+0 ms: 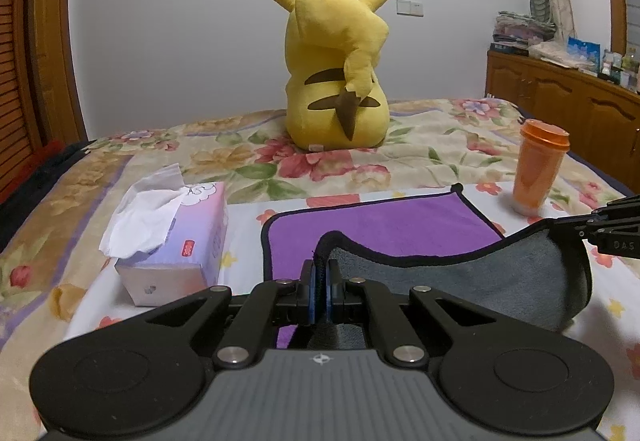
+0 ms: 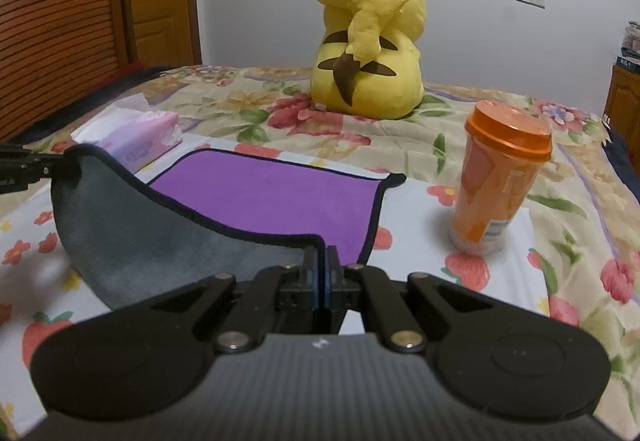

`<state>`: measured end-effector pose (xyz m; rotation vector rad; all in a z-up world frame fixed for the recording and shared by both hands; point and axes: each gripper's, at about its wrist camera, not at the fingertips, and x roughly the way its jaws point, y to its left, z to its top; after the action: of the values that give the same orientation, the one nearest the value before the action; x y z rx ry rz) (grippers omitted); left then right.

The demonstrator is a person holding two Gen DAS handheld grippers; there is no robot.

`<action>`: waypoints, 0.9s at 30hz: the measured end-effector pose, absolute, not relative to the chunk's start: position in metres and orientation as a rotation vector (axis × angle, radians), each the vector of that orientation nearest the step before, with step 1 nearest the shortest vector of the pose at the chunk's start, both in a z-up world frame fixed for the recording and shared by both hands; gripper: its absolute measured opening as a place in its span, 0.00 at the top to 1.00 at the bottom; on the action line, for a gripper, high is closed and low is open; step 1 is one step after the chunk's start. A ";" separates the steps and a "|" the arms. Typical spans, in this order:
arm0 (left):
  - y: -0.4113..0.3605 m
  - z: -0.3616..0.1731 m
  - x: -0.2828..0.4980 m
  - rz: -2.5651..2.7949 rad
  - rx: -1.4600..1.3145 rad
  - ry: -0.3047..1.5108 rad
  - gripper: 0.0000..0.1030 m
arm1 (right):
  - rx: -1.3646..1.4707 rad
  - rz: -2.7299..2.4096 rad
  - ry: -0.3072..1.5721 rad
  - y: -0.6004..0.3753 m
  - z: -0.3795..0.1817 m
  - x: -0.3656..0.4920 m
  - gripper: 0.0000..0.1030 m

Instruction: Fold towel

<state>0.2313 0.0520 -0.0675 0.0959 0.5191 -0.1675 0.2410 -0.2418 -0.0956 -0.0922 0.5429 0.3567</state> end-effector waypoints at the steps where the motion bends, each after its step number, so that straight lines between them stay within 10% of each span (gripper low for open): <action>1: 0.052 -0.069 0.234 -0.166 0.099 0.520 0.92 | -0.095 0.358 0.541 -0.241 -0.096 0.243 0.97; 27: 0.060 -0.079 0.268 -0.151 0.109 0.499 0.93 | -0.115 0.368 0.516 -0.237 -0.105 0.281 0.97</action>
<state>0.2682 0.0603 -0.0786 0.1094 0.4990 -0.1510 0.2808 -0.2372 -0.1046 -0.1153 0.5161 0.3684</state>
